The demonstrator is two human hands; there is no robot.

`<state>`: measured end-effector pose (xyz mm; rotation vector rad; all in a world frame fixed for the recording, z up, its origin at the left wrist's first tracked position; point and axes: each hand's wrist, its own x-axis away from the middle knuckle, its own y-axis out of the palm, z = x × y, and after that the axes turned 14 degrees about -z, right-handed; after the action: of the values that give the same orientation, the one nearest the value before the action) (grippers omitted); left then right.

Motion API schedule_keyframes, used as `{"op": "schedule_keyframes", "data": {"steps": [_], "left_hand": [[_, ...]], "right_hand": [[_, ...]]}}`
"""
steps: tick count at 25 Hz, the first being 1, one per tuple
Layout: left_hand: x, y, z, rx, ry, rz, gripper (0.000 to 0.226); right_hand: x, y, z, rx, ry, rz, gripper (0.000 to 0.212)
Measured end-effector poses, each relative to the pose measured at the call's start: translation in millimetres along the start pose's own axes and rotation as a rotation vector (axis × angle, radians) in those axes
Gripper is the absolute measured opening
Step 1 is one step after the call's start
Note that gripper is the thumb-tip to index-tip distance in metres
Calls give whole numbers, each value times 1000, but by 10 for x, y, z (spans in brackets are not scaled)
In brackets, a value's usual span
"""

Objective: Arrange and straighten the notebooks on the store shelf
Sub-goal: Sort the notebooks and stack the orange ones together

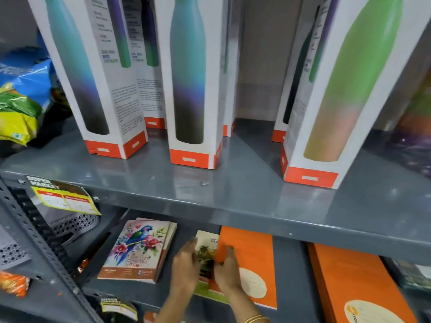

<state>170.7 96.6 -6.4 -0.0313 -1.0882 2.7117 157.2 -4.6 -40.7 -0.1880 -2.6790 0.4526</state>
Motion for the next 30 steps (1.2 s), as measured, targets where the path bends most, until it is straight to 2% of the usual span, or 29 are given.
{"op": "schedule_keyframes", "data": {"steps": [3,5,7,10,12,15,17,19,21,25,30], "left_hand": [[-8,421,238,61,-63,-230,42],[-8,601,261,-8,-119,-369,44],[-17,694,261,-95,-163,-429,50],[-9,726,324,-52,-191,-420,53],[-32,717,357,39,-200,-392,50],[-72,622,379,332,-251,-359,42],[-103,533,337,547,-314,-308,30],[-140,484,233,719,-395,-268,30],[-128,473,168,849,-430,-260,42],[-141,498,96,1016,-433,-232,62],[-98,468,13,1151,-503,-295,52]], "right_hand": [[-16,-465,395,16,112,126,60],[115,-718,505,92,187,189,56],[221,-875,559,147,213,185,55],[258,-908,571,106,182,171,53],[254,-923,551,-20,162,182,44],[266,-1006,516,-104,185,165,32],[267,-1089,521,-282,203,181,25],[280,-1188,513,-487,229,211,20],[233,-1270,574,-607,260,213,25],[189,-1324,625,-662,229,227,39],[294,-1415,544,-756,183,181,39]]}}
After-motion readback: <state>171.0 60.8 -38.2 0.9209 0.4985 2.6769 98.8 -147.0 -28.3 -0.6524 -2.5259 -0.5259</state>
